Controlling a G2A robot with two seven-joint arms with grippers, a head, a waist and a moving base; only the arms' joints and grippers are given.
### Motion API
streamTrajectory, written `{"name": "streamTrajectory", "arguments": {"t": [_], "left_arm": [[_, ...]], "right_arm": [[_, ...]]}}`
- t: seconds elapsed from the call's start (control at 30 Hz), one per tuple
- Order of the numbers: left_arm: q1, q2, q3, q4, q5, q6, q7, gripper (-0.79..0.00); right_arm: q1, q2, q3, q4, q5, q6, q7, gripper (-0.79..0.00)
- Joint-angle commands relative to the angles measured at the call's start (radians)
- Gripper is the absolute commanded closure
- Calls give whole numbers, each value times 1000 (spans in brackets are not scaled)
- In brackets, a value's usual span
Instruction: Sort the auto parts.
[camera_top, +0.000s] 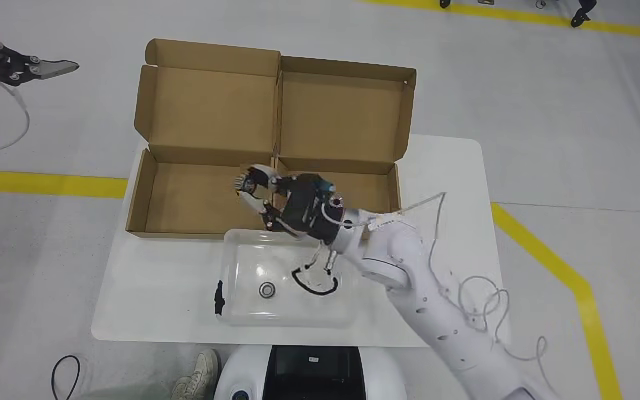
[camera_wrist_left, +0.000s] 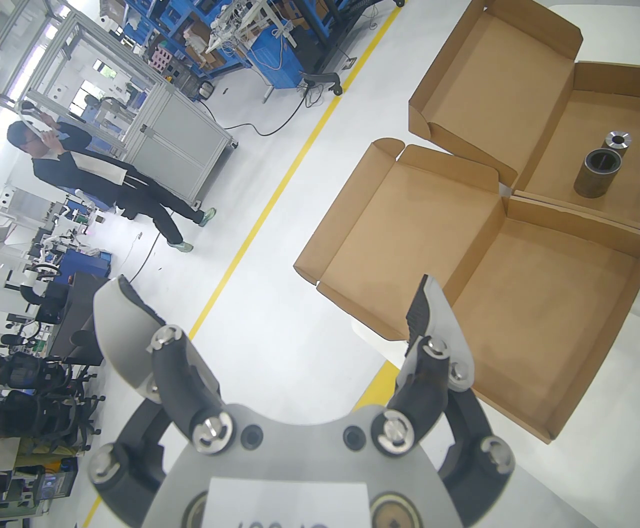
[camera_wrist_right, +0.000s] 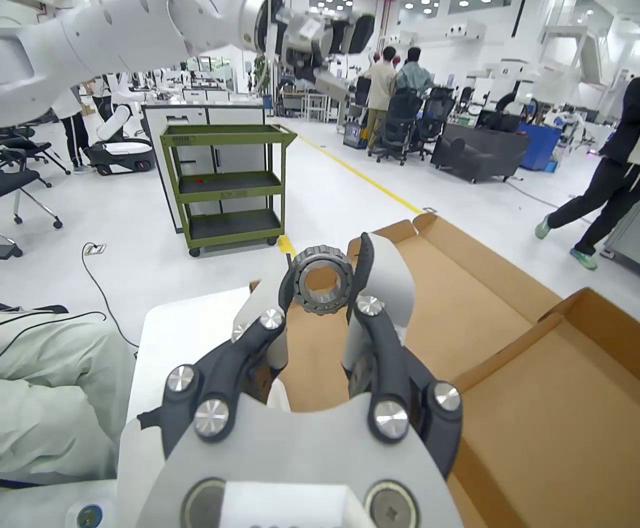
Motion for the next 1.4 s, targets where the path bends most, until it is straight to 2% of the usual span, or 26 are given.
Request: {"name": "streamTrajectory", "arguments": {"t": [0.0,0.23,0.47,0.67,1.27,1.37], "left_arm": [[0,0,0,0,0,0,0,-785],[0,0,0,0,0,0,0,-785],[0,0,0,0,0,0,0,-785],[0,0,0,0,0,0,0,-785],[0,0,0,0,0,0,0,-785],[0,0,0,0,0,0,0,-785]], "right_arm": [[6,-4,-21,25,-5,10,27,0],[76,-39,-128,184,-13,73,120,0],[193,-99,-235,365,10,130,172,0],[292,-166,-307,531,58,176,183,0],[499,-383,-447,950,145,207,200,0],[516,-414,-457,1010,154,203,200,-117]]}}
